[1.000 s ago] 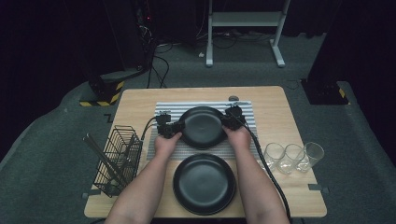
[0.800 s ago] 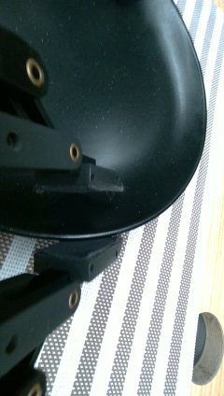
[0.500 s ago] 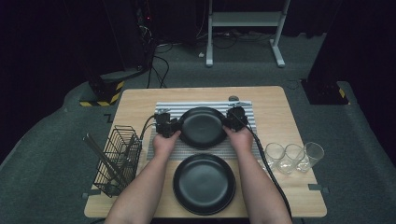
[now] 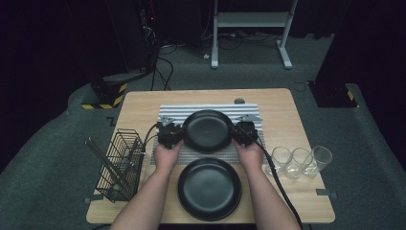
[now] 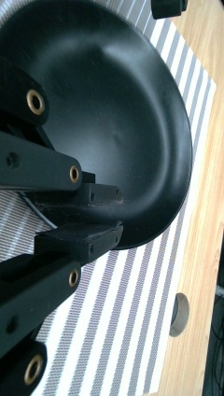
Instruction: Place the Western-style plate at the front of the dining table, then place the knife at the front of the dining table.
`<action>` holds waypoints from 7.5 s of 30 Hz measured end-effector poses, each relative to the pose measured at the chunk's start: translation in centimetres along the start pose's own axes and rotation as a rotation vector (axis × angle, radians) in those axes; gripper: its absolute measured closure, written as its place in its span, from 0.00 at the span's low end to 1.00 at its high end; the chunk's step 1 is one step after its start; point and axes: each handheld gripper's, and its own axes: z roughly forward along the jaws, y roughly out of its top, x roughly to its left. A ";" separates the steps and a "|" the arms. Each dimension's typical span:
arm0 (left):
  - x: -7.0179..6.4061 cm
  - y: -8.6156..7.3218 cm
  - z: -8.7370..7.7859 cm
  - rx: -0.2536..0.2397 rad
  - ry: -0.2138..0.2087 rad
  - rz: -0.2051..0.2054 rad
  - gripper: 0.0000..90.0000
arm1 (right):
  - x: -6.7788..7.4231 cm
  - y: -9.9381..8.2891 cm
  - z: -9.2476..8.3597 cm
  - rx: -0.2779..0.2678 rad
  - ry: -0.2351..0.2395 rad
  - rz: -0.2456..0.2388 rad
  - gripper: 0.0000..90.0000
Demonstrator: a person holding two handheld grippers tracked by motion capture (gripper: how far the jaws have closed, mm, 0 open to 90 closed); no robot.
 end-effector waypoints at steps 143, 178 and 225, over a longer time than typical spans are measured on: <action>-2.8 -5.1 -18.8 -0.227 -0.198 0.275 0.44 | 1.6 -13.7 -10.2 0.115 -0.060 -0.050 0.62; -1.3 -3.7 -22.0 -0.307 -0.152 0.259 0.51 | 1.6 -13.7 -10.2 0.115 -0.060 -0.050 0.62; 1.7 -3.1 -24.5 -0.337 -0.006 0.206 0.62 | 1.6 -13.7 -10.2 0.116 -0.061 -0.047 0.62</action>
